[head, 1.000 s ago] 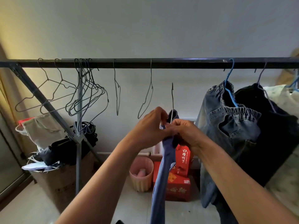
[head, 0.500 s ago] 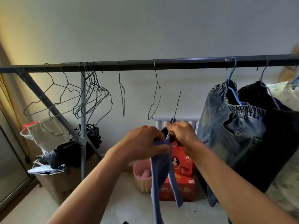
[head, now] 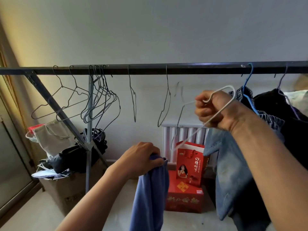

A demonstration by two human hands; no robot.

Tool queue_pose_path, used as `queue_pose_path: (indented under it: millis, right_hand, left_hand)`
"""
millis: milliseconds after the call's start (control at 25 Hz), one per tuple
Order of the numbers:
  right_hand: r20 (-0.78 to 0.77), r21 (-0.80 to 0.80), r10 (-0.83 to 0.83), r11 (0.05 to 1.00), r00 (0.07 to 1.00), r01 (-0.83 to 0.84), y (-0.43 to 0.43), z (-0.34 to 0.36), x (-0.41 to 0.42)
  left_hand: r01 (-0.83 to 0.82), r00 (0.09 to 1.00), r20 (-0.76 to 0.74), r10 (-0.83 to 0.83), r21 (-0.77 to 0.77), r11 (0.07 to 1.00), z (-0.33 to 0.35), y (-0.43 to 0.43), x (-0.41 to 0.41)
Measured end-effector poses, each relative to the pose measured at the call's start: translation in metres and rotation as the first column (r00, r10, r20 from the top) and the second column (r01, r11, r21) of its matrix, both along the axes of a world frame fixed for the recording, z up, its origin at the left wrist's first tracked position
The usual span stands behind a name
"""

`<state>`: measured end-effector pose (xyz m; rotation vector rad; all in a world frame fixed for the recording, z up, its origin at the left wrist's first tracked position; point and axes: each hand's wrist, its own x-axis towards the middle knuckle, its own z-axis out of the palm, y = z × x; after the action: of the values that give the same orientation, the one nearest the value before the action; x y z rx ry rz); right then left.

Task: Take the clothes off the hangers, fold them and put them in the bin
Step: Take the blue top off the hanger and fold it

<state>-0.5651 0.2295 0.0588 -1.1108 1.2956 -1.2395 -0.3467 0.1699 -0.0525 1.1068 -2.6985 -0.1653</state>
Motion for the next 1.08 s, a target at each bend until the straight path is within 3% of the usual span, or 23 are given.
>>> queue_pose_path:
  millis: [120,280,600,680,760,800,880,920,960,1000,1080]
  right_hand:
    - [-0.116,-0.120,-0.156,0.982,0.981,0.142,-0.017,0.012,-0.008]
    - [-0.272,-0.279,-0.403,0.902,0.874,0.329,-0.064,0.009,-0.011]
    - [-0.495,-0.193,-0.450,0.891,0.743,0.410,-0.102,-0.026,-0.035]
    - [-0.656,-0.211,-0.469,0.867,0.592,0.452,-0.097,-0.035,-0.038]
    - [-0.737,-0.429,-0.604,0.766,0.305,0.479,-0.084,-0.045,-0.028]
    - [-0.651,-0.612,-0.708,0.702,0.273,0.363,-0.072,-0.054,-0.015]
    - [-0.517,-0.828,-0.728,0.559,0.449,-0.046,-0.040,-0.075,0.022]
    - [-0.589,-0.795,-0.617,0.556,0.522,-0.241,-0.026,-0.092,0.036]
    - [-0.721,-0.677,-0.459,0.626,0.520,-0.386,-0.016,-0.107,0.047]
    - [-0.841,-0.498,-0.281,0.736,0.462,-0.459,-0.010,-0.121,0.054]
    - [-0.945,-0.196,-0.053,0.882,0.323,-0.429,-0.014,-0.145,0.048]
  left_hand:
    - [0.039,0.999,-0.028,-0.039,0.004,0.999,0.003,-0.004,0.005]
    - [0.071,0.991,-0.112,-0.073,-0.014,0.997,0.017,-0.004,0.016]
    - [0.113,0.965,-0.229,-0.129,-0.083,0.990,0.048,0.005,0.046]
    - [0.132,0.962,-0.230,-0.148,-0.082,0.988,0.053,0.004,0.050]
    - [0.155,0.957,-0.234,-0.170,-0.082,0.985,0.055,0.003,0.054]
    - [0.163,0.956,-0.233,-0.178,-0.082,0.983,0.056,0.003,0.056]
    - [0.173,0.955,-0.230,-0.187,-0.079,0.982,0.055,0.003,0.059]
    - [0.176,0.954,-0.233,-0.189,-0.075,0.981,0.056,0.002,0.062]
    - [0.178,0.952,-0.240,-0.189,-0.065,0.982,0.057,0.003,0.065]
    - [0.182,0.951,-0.245,-0.190,-0.053,0.982,0.057,0.004,0.070]
    - [0.182,0.954,-0.235,-0.185,-0.037,0.983,0.058,0.005,0.083]
